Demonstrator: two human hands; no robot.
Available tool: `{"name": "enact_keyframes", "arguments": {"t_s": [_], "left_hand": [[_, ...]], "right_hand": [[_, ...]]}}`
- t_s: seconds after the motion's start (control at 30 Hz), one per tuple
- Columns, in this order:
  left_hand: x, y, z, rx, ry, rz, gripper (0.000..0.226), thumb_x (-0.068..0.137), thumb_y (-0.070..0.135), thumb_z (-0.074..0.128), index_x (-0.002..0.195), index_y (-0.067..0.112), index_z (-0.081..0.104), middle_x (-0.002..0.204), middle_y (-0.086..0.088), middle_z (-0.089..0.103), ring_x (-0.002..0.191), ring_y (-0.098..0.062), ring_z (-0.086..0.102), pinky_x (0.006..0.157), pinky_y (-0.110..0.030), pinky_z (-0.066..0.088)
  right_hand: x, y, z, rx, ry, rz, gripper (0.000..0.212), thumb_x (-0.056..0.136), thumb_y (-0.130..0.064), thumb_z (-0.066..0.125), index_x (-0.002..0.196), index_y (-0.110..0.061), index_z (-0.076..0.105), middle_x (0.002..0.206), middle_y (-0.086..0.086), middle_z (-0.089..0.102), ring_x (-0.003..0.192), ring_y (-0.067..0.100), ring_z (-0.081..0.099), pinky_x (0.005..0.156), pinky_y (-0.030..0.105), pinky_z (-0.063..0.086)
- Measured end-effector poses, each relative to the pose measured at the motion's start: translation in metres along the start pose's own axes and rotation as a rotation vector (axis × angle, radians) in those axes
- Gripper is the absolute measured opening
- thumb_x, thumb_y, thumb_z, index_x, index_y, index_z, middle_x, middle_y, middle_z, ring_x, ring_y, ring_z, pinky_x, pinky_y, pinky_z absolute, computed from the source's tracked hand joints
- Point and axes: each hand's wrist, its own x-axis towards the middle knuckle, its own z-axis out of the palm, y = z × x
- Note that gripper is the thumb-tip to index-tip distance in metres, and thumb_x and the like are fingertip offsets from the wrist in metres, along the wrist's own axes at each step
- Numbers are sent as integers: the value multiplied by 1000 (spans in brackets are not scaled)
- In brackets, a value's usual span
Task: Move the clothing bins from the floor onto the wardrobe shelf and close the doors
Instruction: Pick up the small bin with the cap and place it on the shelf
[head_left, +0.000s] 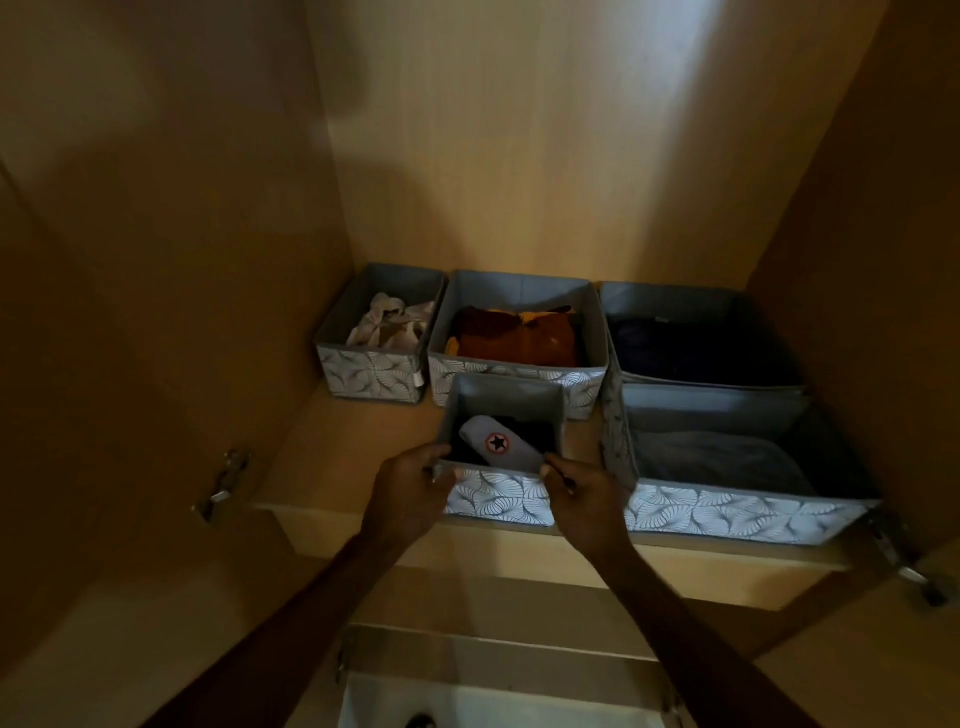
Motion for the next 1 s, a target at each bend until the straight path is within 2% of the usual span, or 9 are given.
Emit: {"name": "enact_keyframes", "arguments": {"t_s": [0.13,0.33,0.47,0.53,0.6,0.7,0.83,0.9,1.0], "left_hand": [[2,-10,-22,93,65,-19,41,88,27,68,127,16,62,114,-6,72,96,-16,69,82,-37,59],[4,-38,-74,187,181,-100,51,86,34,70,132,14,58,116,-9,70,101,-24,67,82,-37,57],[-3,-50,-94,374,249,-59,55,89,25,64,140,13,49,144,-14,49,129,-33,48,103,-43,44],[-9,-54,-98,518,212,51,58,88,22,61,143,14,45,154,-16,35,138,-36,36,109,-48,38],[-16,-59,-100,629,133,120,62,85,20,58,145,15,41,155,-16,32,141,-36,32,112,-48,34],[-23,-63,-101,717,113,138,73,80,18,61,148,17,36,156,-14,31,142,-35,30,114,-48,31],[-26,-61,-105,773,104,148,78,74,24,66,146,15,39,152,-19,36,139,-40,35,111,-51,31],[-24,-59,-108,765,80,126,78,75,28,65,147,15,39,151,-20,35,139,-41,32,112,-51,29],[-21,-60,-113,743,66,93,76,75,34,58,147,19,38,153,-16,31,141,-38,28,112,-52,32]], "right_hand": [[3,-11,26,-41,-72,-47,44,89,-43,51,113,-13,73,93,5,76,83,15,70,73,28,54],[8,-48,76,-45,-261,-153,35,96,-23,57,126,-7,63,118,15,70,105,26,67,87,24,48],[11,-73,107,13,-453,-180,43,95,-12,55,138,-6,50,129,18,63,117,24,60,92,14,39],[12,-81,117,45,-526,-158,54,95,-9,55,146,-11,39,124,16,64,114,16,58,92,13,37],[12,-83,124,79,-542,-127,71,93,-8,58,152,-20,22,103,1,64,105,9,53,89,15,38],[9,-84,131,86,-579,-52,89,88,-8,61,153,-27,2,97,-11,55,95,10,53,81,20,42],[22,-82,146,65,-595,-27,82,79,-7,57,151,-21,21,83,-23,41,82,7,45,82,28,42],[27,-87,148,75,-616,-14,86,77,-8,56,153,-22,18,99,-18,52,86,4,50,87,31,45],[26,-94,144,64,-649,-12,89,83,-1,60,155,-20,11,139,6,50,126,22,50,102,30,44]]}}
